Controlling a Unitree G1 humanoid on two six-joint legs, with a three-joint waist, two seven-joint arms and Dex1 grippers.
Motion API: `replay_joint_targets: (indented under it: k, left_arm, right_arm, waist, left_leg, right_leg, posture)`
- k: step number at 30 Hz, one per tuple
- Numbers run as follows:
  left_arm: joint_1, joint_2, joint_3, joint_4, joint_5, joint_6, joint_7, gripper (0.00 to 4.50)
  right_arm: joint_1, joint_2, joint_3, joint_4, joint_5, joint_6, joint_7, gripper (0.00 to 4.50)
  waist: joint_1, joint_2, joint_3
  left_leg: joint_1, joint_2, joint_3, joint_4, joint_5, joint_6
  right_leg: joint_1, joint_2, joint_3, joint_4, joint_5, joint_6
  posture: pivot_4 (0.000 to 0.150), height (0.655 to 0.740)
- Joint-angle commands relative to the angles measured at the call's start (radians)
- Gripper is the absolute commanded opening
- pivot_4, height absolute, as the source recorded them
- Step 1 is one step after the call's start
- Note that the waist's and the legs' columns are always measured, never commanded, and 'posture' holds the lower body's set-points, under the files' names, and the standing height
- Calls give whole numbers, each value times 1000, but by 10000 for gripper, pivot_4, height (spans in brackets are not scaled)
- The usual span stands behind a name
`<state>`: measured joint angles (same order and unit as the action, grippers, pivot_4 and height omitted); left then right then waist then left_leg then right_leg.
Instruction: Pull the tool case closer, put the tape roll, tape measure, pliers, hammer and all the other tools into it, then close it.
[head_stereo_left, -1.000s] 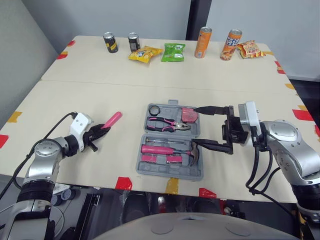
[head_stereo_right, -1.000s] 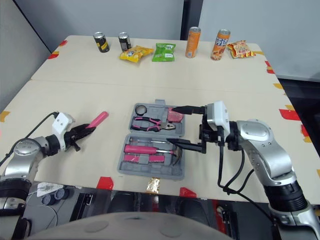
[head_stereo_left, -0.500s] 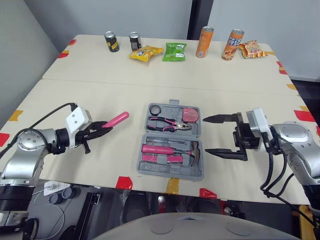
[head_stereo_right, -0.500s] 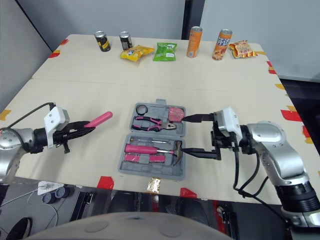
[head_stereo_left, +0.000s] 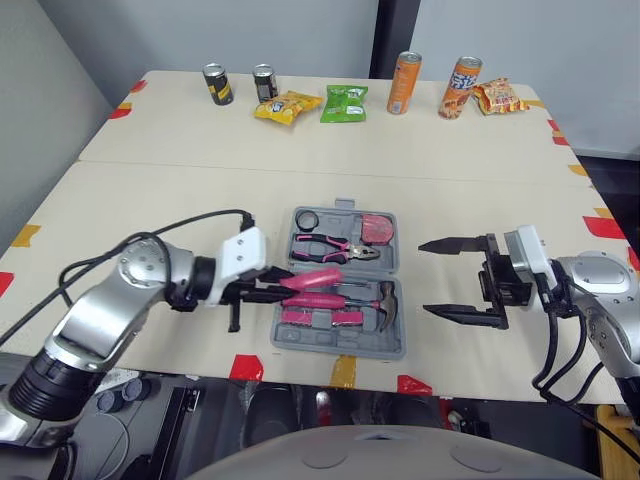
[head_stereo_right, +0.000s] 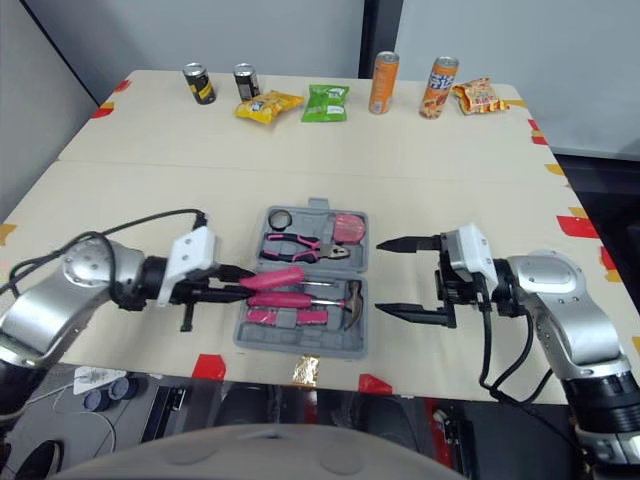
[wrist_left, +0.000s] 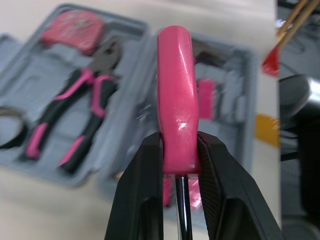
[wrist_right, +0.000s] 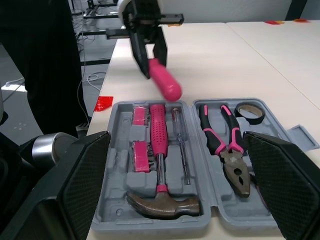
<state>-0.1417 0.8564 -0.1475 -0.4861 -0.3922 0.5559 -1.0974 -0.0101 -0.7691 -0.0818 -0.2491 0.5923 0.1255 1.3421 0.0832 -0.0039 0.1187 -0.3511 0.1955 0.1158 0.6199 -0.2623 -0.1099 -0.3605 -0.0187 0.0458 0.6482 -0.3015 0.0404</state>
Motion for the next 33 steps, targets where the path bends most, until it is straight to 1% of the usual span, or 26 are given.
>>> replay_joint_targets:
  k: [1,3,7,9,12,14,16,17,19,20,23,25,30,33]
  left_arm:
    - [-9,-3,2,-12,3,-24,8,4217]
    - [-7,-2,6,7,13,-42,5,4217]
    - [4,-15,50,48,4,-12,57,4217]
    - [20,-35,82,99,30,-29,116,4217]
    - [45,-86,156,154,34,35,247,4217]
    - [65,-152,231,152,31,130,387,4217]
    - [91,-246,318,110,17,237,538,4217]
    - [102,-307,368,80,15,319,627,4217]
    - [119,-393,422,25,20,417,739,4217]
    - [129,-415,429,0,24,438,765,4217]
    - [150,-432,426,-44,6,440,761,4217]
    - [142,-394,415,-22,20,414,741,4217]
    - [104,-305,423,118,44,328,691,4217]
    - [100,-318,442,183,46,292,704,4217]
  right_arm:
    - [12,-3,-35,-59,16,-7,-17,45000]
    - [17,-3,-33,-72,21,-2,-25,45000]
    - [21,-3,-30,-86,28,4,-35,45000]
    - [17,-1,-27,-85,30,3,-33,45000]
    - [4,0,-24,-90,40,6,-30,45000]
    - [-4,1,-24,-93,49,13,-31,45000]
    - [-9,1,-23,-89,52,15,-29,45000]
    - [-14,2,-21,-85,53,16,-28,45000]
    - [-19,3,-17,-79,52,16,-25,45000]
    - [-20,3,-15,-78,52,16,-23,45000]
    - [-27,6,-9,-75,53,18,-20,45000]
    - [-38,7,-3,-70,53,20,-16,45000]
    - [-59,15,5,-57,47,21,-11,45000]
    - [-63,18,6,-55,43,19,-11,45000]
  waist:
    - [0,0,0]
    - [0,0,0]
    - [1,0,0]
    - [0,0,0]
    - [-1,0,0]
    - [-1,0,0]
    - [-1,0,0]
    - [-2,0,0]
    - [-3,0,0]
    - [-2,-1,0]
    - [1,-2,1]
    - [4,-2,1]
    - [6,-1,1]
    - [4,-1,1]
  left_leg:
    - [0,0,0,0,0,0]
    - [0,0,0,0,0,0]
    - [0,0,0,0,0,0]
    - [0,0,0,0,0,0]
    - [0,0,0,0,0,0]
    - [0,0,0,1,0,0]
    - [-1,0,0,1,0,0]
    - [-1,0,0,2,0,0]
    - [-2,0,-1,3,0,0]
    - [-2,0,-1,3,0,0]
    - [-2,0,-3,3,0,0]
    - [-2,0,-3,3,0,0]
    - [-1,0,-4,2,0,0]
    - [-1,0,-3,2,0,0]
  right_leg:
    - [0,0,0,0,0,0]
    - [0,1,0,0,0,0]
    - [0,0,0,0,0,0]
    - [0,1,0,0,0,0]
    - [0,1,0,0,0,0]
    - [0,1,0,0,0,0]
    - [0,0,0,0,0,0]
    - [0,0,0,0,0,0]
    - [0,0,-1,0,0,0]
    - [1,0,-1,0,0,0]
    - [1,0,-2,-1,0,0]
    - [2,0,-2,-1,0,0]
    - [2,1,-2,-1,0,0]
    - [2,0,-2,-2,0,0]
  posture:
    - [1500,7400]
    - [1500,7400]
    - [1500,7400]
    - [1500,7400]
    - [1500,7400]
    - [1500,7400]
    - [1500,7400]
    - [1500,7400]
    - [1500,7400]
    - [1500,7400]
    - [1500,7400]
    - [1500,7400]
    - [1500,7400]
    - [1500,7400]
